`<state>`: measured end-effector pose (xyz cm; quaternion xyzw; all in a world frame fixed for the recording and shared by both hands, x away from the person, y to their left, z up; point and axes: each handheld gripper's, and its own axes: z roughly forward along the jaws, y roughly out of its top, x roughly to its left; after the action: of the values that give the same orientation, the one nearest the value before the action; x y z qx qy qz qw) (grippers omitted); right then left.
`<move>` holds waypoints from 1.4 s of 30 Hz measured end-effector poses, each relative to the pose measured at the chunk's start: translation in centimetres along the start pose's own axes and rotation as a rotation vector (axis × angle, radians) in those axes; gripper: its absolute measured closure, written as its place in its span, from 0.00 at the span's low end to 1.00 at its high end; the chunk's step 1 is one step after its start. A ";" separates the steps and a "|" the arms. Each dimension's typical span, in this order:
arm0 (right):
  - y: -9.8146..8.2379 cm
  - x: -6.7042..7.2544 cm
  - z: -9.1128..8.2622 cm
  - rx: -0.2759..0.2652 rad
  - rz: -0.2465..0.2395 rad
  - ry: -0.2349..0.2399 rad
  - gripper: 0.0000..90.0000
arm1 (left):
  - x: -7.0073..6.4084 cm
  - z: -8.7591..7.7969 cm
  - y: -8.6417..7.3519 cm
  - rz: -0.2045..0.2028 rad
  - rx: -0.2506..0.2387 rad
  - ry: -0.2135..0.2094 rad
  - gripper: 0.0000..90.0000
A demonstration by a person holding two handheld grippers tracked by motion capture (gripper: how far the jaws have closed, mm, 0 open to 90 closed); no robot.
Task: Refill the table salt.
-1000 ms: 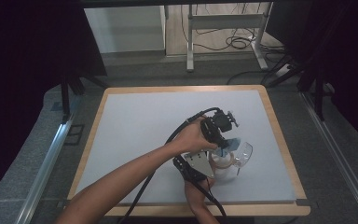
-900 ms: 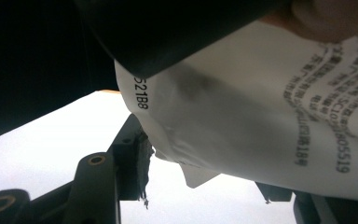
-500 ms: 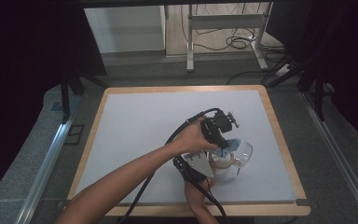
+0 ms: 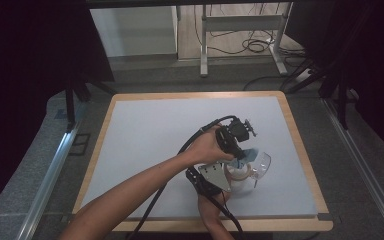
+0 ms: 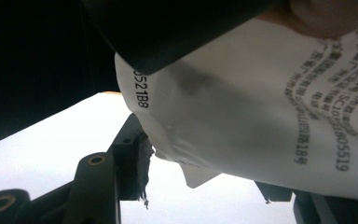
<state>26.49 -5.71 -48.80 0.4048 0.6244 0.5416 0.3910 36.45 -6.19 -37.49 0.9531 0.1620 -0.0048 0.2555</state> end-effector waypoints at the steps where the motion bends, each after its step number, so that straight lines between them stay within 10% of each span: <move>1: 0.1 0.0 0.0 -0.001 0.000 0.000 0.51 | 0.0 0.0 0.0 0.000 0.000 0.001 1.00; 42: 0.0 -0.3 0.0 0.000 -0.019 -0.003 0.50 | 0.0 0.2 0.3 0.008 0.015 0.004 1.00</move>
<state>26.61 -5.95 -48.82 0.3996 0.6277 0.5371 0.3974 36.54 -6.51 -37.53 0.9556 0.1589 -0.0032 0.2480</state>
